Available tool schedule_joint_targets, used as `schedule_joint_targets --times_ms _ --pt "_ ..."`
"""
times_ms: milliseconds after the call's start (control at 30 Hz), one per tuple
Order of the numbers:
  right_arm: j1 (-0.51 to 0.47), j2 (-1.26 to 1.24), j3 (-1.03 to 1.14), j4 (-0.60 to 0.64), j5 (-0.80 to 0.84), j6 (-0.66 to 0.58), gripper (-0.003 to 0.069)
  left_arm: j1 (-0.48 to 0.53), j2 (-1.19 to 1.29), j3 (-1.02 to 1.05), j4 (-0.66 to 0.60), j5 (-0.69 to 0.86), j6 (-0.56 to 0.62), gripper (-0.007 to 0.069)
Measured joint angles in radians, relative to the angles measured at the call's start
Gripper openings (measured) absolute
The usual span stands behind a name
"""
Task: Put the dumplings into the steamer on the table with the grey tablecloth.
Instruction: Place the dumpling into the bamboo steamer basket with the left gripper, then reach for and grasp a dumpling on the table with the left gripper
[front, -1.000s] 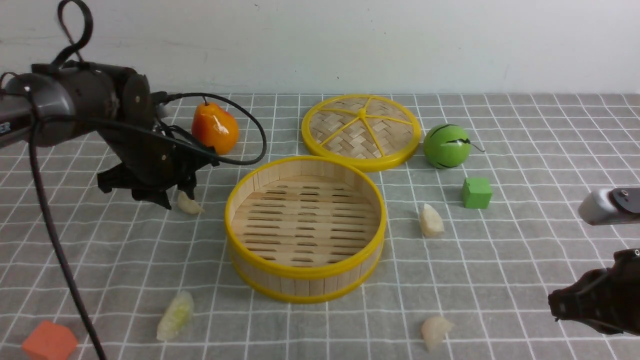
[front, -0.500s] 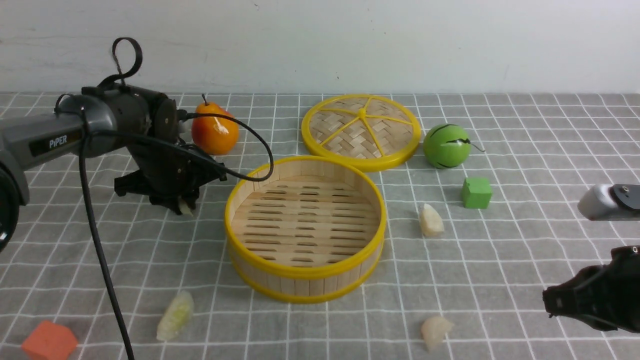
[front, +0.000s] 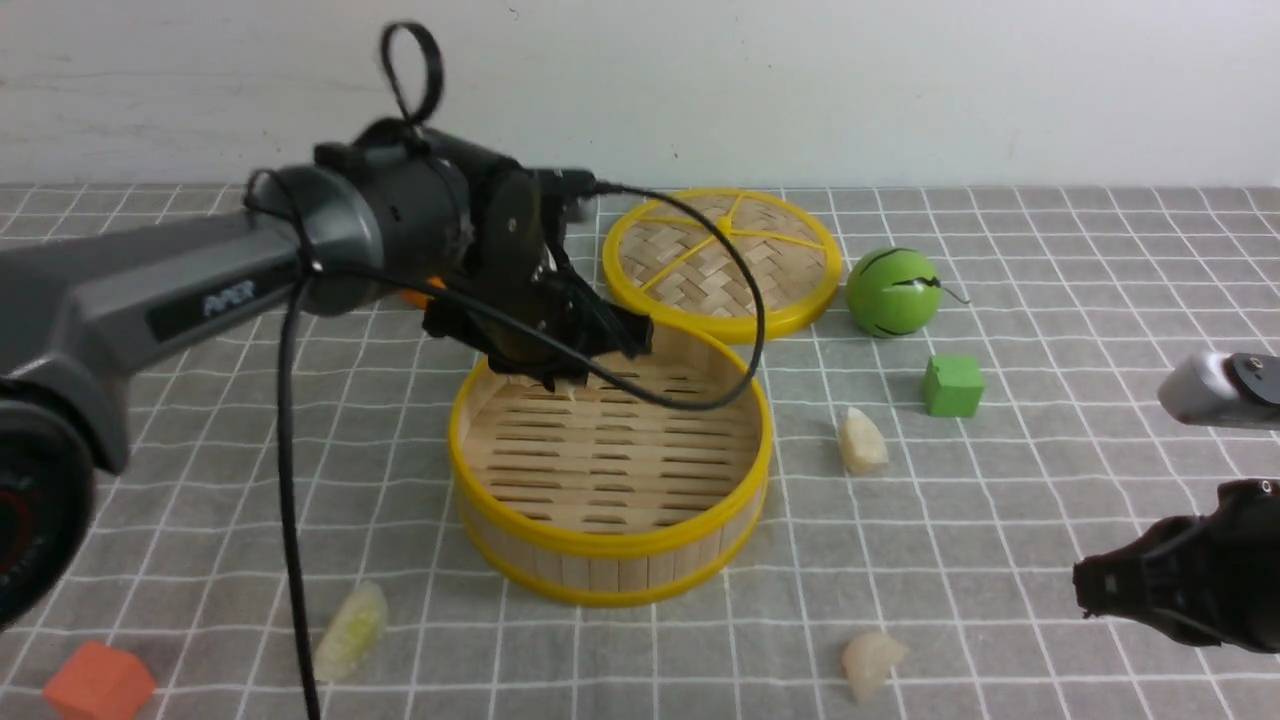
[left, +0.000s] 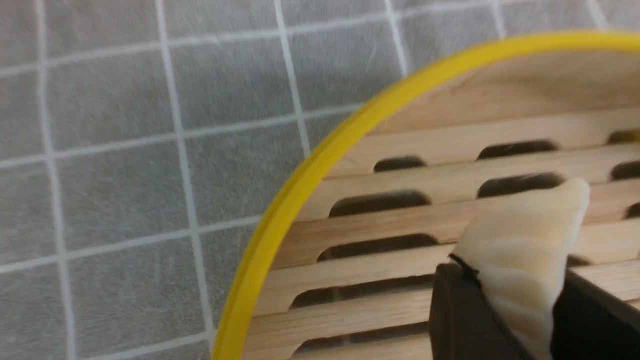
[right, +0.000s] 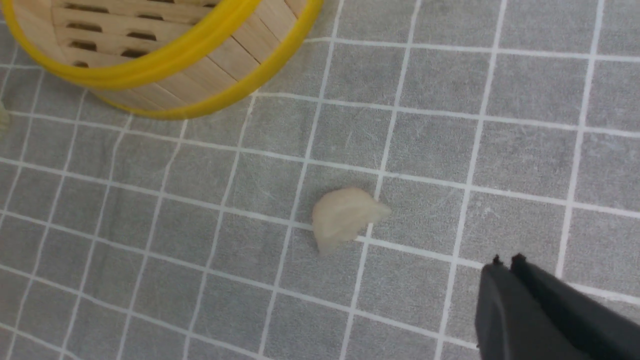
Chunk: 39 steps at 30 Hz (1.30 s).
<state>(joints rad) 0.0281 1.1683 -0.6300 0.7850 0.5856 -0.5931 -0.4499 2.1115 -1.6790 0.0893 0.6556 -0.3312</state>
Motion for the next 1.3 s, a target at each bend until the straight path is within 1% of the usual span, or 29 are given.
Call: schedule_joint_targets --times_ms 67,200,233,267,300,333,400,467,500,567,600,667,733,833,1000,1167,1233,1300 --pt "0.0 0.0 0.0 0.015 0.009 -0.01 -0.0002 -0.002 0.033 -0.013 0.005 0.012 0.005 0.0229" --pt "0.0 0.0 0.0 0.05 0.026 -0.047 -0.0001 -0.003 0.03 -0.037 0.008 0.045 0.009 0.0403" --pt "0.0 0.0 0.0 0.061 0.029 -0.062 -0.0001 -0.003 0.022 -0.045 0.008 0.078 0.009 0.0444" --pt "0.0 0.0 0.0 0.066 0.03 -0.067 -0.0001 -0.003 0.019 -0.049 0.008 0.094 0.009 0.0459" --pt "0.0 0.0 0.0 0.08 0.036 -0.091 -0.0001 -0.003 -0.008 -0.065 0.005 0.16 0.011 0.0493" --pt "0.0 0.0 0.0 0.092 0.042 -0.107 0.0 -0.003 -0.037 -0.075 0.005 0.214 0.013 0.0505" --pt "0.0 0.0 0.0 0.112 0.054 -0.132 0.0001 -0.003 -0.11 -0.082 0.016 0.316 0.021 0.0507" --pt "0.0 0.0 0.0 0.126 0.067 -0.143 0.0001 -0.003 -0.236 -0.045 0.024 0.437 0.03 0.0483" --pt "0.0 0.0 0.0 0.126 0.068 -0.143 0.0001 -0.003 -0.247 -0.037 0.024 0.437 0.03 0.0483" --pt "0.0 0.0 0.0 0.129 0.078 -0.147 0.0001 -0.003 -0.356 0.094 0.027 0.452 0.035 0.0448" --pt "0.0 0.0 0.0 0.134 0.08 -0.148 0.0001 -0.003 -0.428 0.211 0.029 0.425 0.042 0.0426" --pt "0.0 0.0 0.0 0.141 0.091 -0.147 0.0003 -0.003 -0.473 0.354 0.032 0.363 0.049 0.0405" --pt "0.0 0.0 0.0 0.143 0.116 -0.149 0.0005 -0.003 -0.507 0.51 0.04 0.254 0.05 0.0387" --pt "0.0 0.0 0.0 0.143 0.131 -0.152 0.0005 -0.003 -0.501 0.633 0.055 0.157 0.032 0.038" --pt "0.0 0.0 0.0 0.142 0.144 -0.165 0.0008 -0.003 -0.436 0.676 0.144 0.074 -0.1 0.0384" --pt "0.0 0.0 0.0 0.142 0.154 -0.166 0.001 -0.003 -0.371 0.677 0.226 0.067 -0.192 0.0381" --pt "0.0 0.0 0.0 0.143 0.156 -0.166 0.0012 -0.003 -0.348 0.678 0.25 0.061 -0.207 0.0362" --pt "0.0 0.0 0.0 0.145 0.157 -0.166 0.0012 -0.003 -0.328 0.678 0.259 0.051 -0.214 0.0313"
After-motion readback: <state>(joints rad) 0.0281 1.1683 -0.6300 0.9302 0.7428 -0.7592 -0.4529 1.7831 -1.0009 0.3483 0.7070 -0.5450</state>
